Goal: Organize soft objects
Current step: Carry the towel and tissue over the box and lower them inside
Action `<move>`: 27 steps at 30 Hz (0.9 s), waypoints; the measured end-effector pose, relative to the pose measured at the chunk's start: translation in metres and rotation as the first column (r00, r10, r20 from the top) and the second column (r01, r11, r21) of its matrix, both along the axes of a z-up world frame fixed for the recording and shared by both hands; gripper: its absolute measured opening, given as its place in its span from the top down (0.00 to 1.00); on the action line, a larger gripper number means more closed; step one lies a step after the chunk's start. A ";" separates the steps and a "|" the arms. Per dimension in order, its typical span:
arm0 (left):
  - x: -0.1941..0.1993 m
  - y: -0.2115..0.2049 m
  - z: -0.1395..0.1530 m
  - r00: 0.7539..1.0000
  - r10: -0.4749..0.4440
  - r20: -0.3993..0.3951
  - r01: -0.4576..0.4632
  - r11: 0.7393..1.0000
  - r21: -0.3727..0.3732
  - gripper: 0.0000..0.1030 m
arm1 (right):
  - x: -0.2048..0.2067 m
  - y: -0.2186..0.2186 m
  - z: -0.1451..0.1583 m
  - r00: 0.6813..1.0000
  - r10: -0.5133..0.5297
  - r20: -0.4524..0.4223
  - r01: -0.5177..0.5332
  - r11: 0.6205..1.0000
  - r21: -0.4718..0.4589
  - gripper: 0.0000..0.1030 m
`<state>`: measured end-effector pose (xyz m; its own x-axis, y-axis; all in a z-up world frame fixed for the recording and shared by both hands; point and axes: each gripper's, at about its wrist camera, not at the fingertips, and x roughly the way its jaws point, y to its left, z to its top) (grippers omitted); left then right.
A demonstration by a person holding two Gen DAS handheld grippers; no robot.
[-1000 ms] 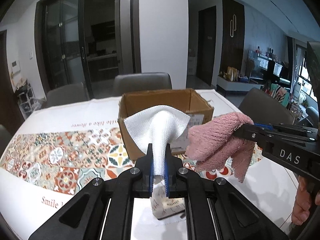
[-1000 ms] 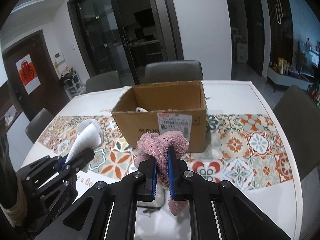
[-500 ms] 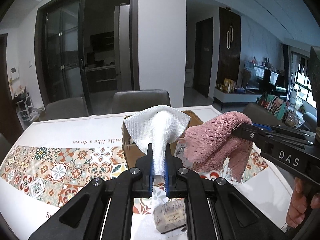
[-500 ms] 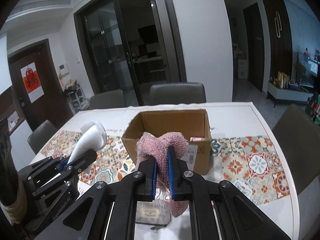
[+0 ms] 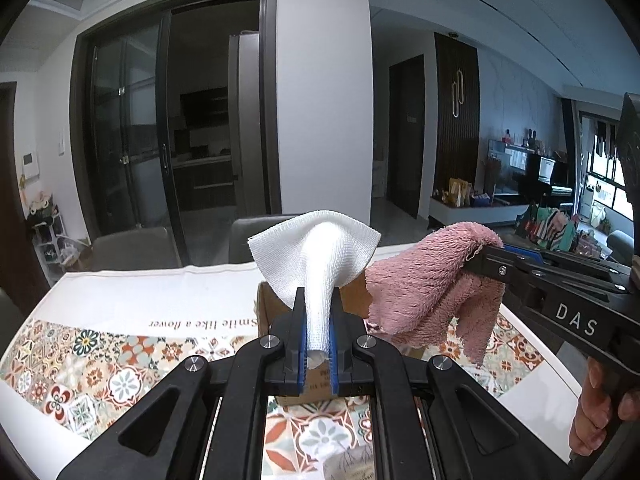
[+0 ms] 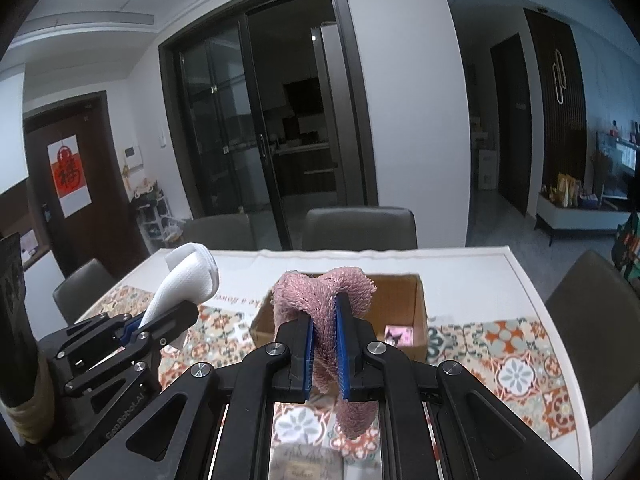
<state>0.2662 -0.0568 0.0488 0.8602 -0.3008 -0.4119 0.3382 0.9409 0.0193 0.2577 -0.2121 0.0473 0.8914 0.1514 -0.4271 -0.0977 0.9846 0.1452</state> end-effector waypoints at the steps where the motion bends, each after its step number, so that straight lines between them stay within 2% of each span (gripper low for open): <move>1: 0.003 0.000 0.000 1.000 0.000 0.001 0.000 1.000 0.000 0.90 | 0.003 0.000 0.002 1.000 0.001 0.005 -0.001 1.000 0.000 0.89; 7: 0.022 -0.003 0.002 1.000 0.001 0.006 -0.001 1.000 0.001 0.90 | 0.019 0.000 0.009 0.999 -0.008 0.032 0.008 1.000 -0.005 0.89; 16: 0.051 -0.012 -0.007 1.000 0.004 -0.011 -0.004 1.000 0.014 0.90 | 0.048 -0.004 0.007 1.000 -0.015 0.019 0.016 1.000 -0.004 0.89; 27: 0.099 -0.024 -0.026 0.995 -0.003 -0.097 0.006 0.999 0.038 0.90 | 0.087 -0.001 -0.011 0.999 -0.026 -0.042 0.025 1.000 -0.012 0.89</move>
<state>0.3655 -0.0809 0.0225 0.8142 -0.2867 -0.5048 0.3444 0.9385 0.0225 0.3443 -0.2133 0.0368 0.8763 0.1238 -0.4656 -0.0667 0.9883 0.1373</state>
